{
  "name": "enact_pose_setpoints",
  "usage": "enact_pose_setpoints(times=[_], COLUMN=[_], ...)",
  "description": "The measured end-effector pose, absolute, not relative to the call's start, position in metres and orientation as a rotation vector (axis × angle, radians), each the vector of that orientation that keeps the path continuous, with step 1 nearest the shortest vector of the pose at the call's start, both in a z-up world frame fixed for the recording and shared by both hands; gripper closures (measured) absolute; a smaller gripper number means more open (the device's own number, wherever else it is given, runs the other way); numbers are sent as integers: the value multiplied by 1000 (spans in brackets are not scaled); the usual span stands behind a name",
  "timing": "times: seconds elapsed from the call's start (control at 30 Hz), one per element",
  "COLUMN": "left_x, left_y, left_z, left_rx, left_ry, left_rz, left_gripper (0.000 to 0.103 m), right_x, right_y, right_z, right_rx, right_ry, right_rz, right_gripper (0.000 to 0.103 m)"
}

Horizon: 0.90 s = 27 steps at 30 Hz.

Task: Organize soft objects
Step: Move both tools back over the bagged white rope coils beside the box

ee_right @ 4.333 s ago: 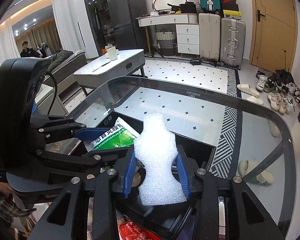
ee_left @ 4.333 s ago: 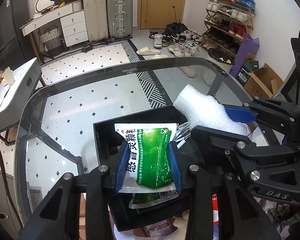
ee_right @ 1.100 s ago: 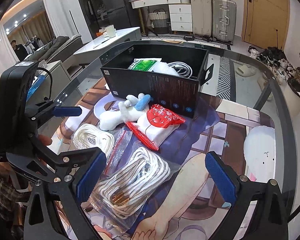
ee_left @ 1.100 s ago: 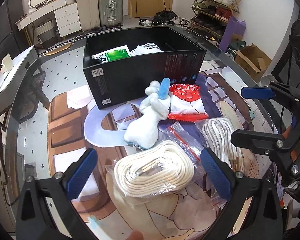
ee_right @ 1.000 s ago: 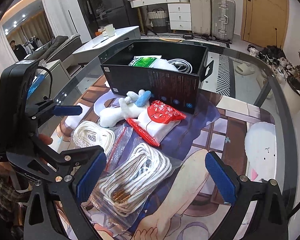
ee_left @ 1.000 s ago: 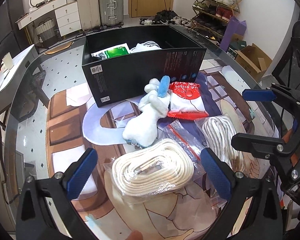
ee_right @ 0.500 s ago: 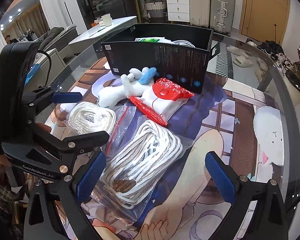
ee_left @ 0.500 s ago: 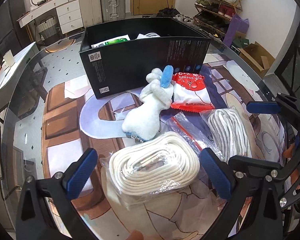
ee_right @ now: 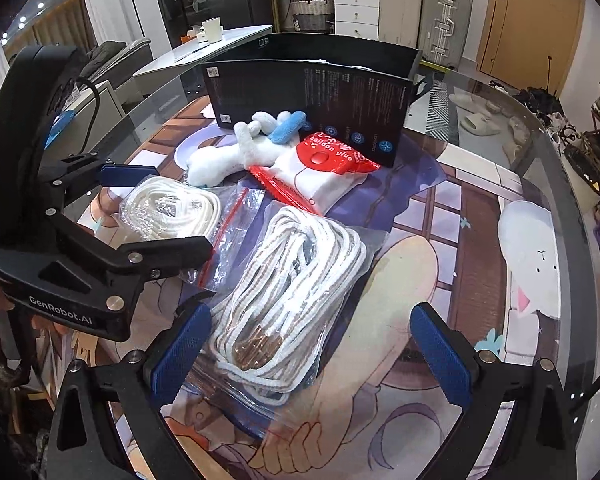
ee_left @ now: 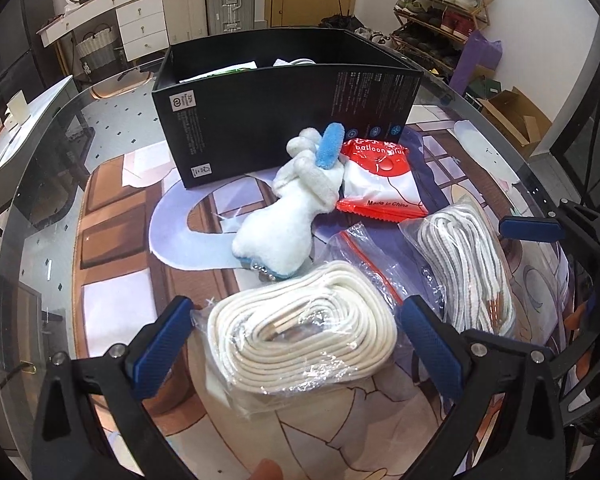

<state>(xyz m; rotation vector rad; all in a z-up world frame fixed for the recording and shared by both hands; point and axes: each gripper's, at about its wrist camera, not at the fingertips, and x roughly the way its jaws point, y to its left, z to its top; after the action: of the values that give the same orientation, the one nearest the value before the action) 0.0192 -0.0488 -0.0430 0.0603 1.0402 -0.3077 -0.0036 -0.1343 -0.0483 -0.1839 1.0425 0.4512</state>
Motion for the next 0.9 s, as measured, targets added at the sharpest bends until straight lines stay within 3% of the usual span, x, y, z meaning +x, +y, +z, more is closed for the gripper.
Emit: enact_pose_setpoints(times=[0.9], left_x=[21], left_y=[-44], left_z=[-49], left_rx=[95], left_ry=[1048], left_rz=[-244], left_gripper=[0], right_x=[9], right_y=[-119], right_z=[-59], right_rx=[-214], right_ry=[1048], right_rz=[399], right_gripper=[4])
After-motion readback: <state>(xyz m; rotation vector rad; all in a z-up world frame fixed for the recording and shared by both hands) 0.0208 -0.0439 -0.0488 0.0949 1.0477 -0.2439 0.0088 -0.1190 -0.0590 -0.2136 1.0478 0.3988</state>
